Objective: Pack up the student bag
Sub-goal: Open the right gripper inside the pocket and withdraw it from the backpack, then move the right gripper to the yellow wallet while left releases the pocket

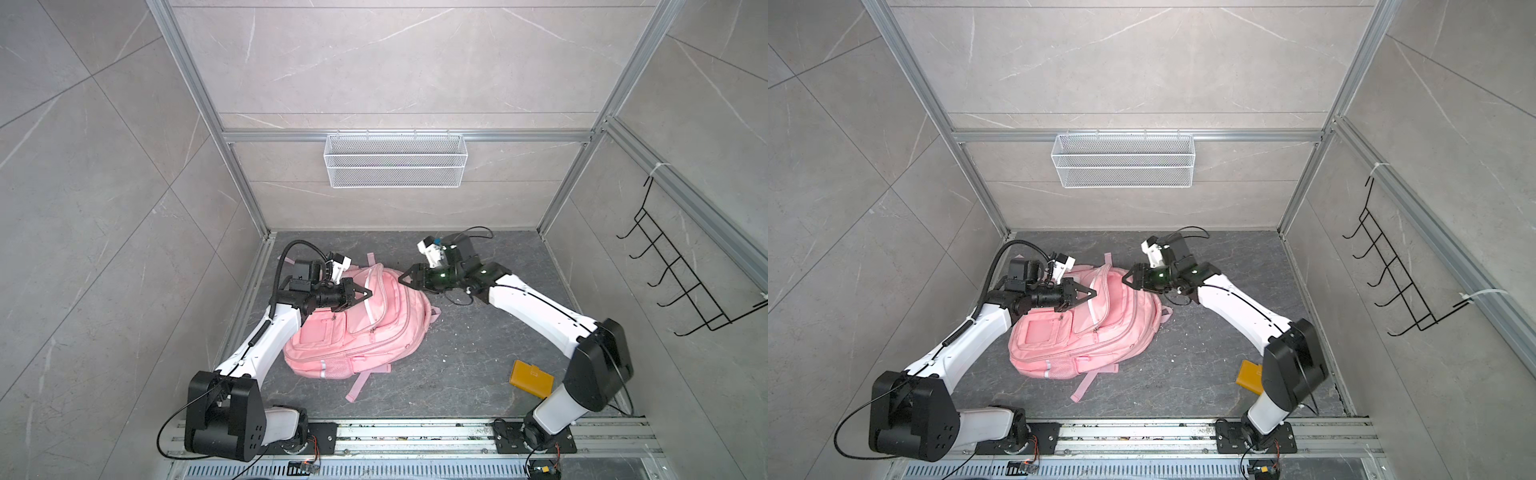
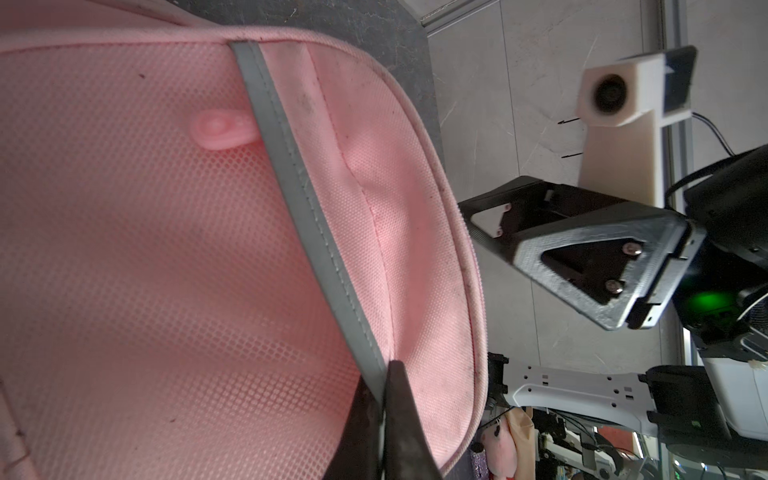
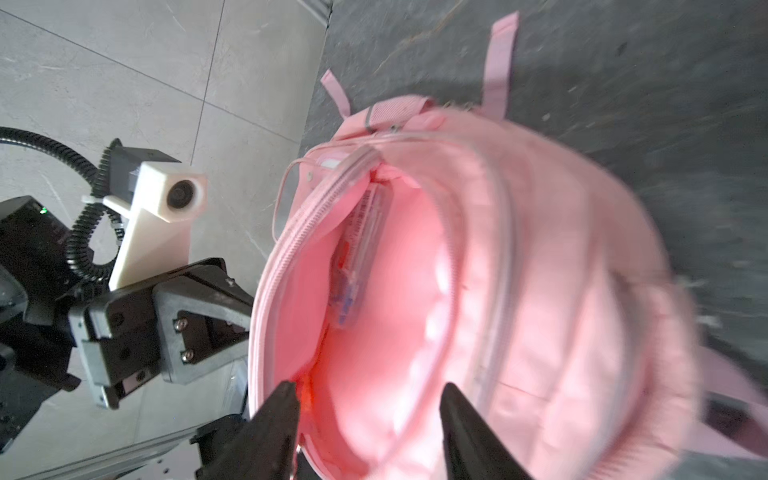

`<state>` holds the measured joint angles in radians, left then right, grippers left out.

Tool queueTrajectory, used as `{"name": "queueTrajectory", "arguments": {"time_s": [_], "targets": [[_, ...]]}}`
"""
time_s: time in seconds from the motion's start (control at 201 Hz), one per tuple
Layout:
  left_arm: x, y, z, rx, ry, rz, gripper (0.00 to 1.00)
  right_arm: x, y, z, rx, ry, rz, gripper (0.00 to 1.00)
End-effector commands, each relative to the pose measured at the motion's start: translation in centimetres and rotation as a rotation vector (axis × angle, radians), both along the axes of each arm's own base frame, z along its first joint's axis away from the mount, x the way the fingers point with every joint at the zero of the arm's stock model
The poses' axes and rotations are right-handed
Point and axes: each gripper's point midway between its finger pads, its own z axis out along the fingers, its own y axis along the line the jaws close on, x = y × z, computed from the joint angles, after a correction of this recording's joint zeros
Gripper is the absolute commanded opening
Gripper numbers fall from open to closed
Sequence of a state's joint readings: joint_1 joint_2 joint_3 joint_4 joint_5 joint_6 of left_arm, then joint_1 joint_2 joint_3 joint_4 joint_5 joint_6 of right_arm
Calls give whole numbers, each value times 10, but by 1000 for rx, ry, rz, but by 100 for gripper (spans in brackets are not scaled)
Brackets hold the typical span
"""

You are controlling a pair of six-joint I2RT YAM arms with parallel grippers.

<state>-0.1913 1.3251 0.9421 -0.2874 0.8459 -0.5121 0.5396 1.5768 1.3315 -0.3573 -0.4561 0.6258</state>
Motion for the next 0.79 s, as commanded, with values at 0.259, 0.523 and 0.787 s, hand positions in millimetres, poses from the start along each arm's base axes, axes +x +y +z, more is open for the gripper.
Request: {"name": "queueTrajectory", "arguments": {"time_s": [0.259,0.523,0.787], "targets": [[18,-5,-25,145,-60,24,8,-34,-152,-41,-379,137,-261,84],[15,-31,-45,260,-80,-34,13,-70,-213,-55,-565,237,-365,100],[17,-31,-51,420,-159,-23,71,-105,-236,-65,-547,344,-531,100]]}}
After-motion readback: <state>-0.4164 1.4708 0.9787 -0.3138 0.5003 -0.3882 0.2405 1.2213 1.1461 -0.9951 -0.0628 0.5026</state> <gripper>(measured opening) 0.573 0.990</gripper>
